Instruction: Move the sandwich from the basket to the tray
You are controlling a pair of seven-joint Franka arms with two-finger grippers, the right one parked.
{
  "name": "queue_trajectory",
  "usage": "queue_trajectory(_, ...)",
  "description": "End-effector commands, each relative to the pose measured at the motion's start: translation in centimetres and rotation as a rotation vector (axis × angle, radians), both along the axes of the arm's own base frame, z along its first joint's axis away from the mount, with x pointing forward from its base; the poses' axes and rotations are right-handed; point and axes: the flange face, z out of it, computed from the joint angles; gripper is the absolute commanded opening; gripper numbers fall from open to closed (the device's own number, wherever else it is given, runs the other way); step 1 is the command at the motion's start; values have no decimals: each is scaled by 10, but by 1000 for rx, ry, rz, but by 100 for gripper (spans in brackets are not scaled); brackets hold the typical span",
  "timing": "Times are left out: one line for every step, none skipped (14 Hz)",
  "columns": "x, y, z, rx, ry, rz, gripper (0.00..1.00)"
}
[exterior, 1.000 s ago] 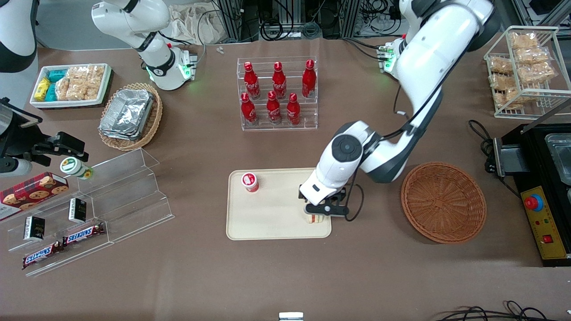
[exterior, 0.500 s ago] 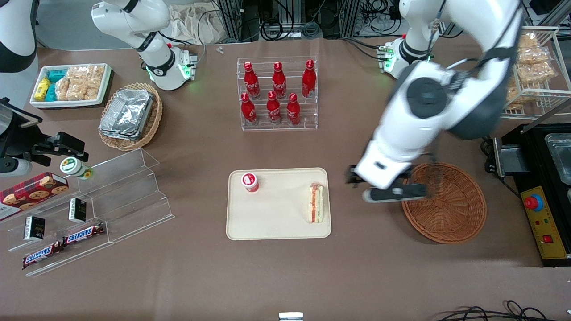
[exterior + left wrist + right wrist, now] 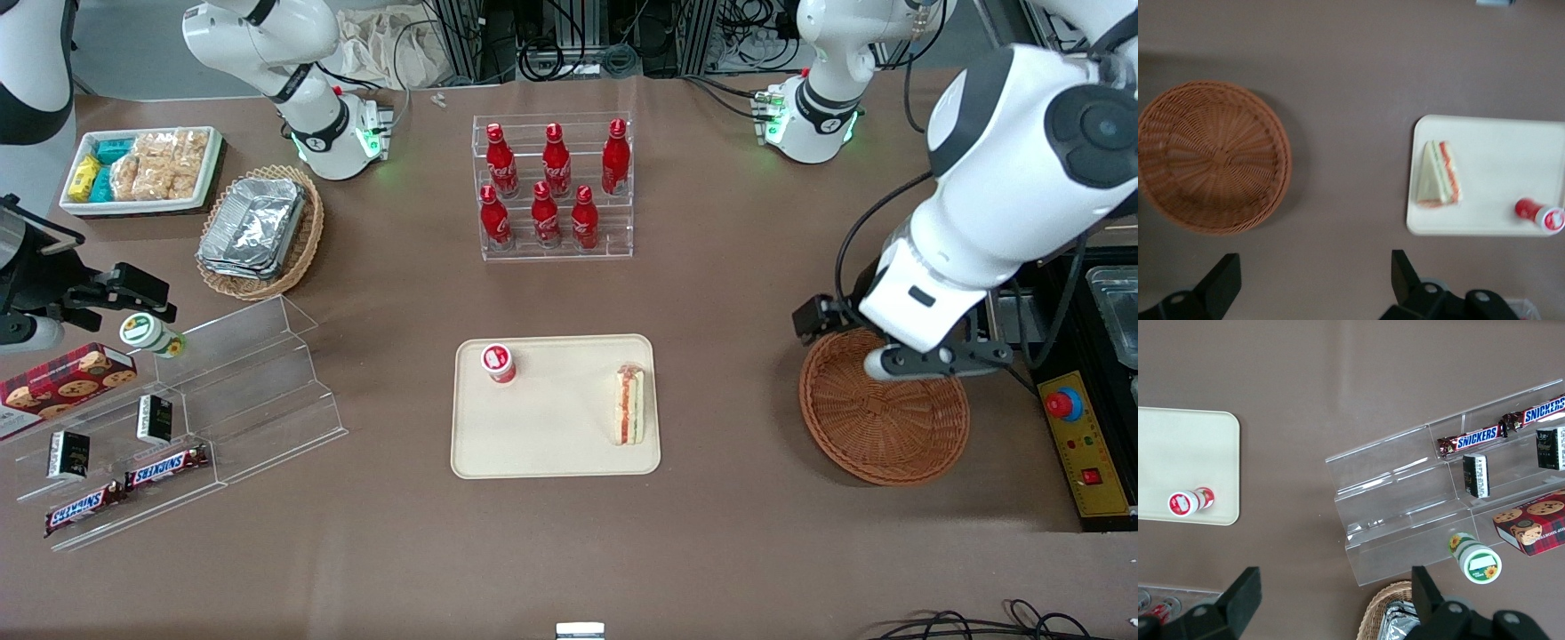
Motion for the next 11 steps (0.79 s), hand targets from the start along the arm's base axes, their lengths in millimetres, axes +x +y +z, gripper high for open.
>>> queue_trajectory(-21,60,33,-31,40,-39,100)
queue_trajectory(-31,76,41,-20,40,-21,100)
queue_trajectory(-43,89,50,-6,30,2,100)
queue_trajectory(-52,109,56,2,24,33,100)
queue_trajectory(-62,116,65,1,14,45,100)
queue_trajectory(-67,121,67,4,22,51,100)
queue_trajectory(-66,121,67,9,25,54,100)
queue_trajectory(-64,118,66,12,25,47,100)
queue_trajectory(-63,116,67,27,19,37,100)
queue_trajectory(-62,108,68,41,13,22,100)
queue_trajectory(-58,97,67,57,6,8,100)
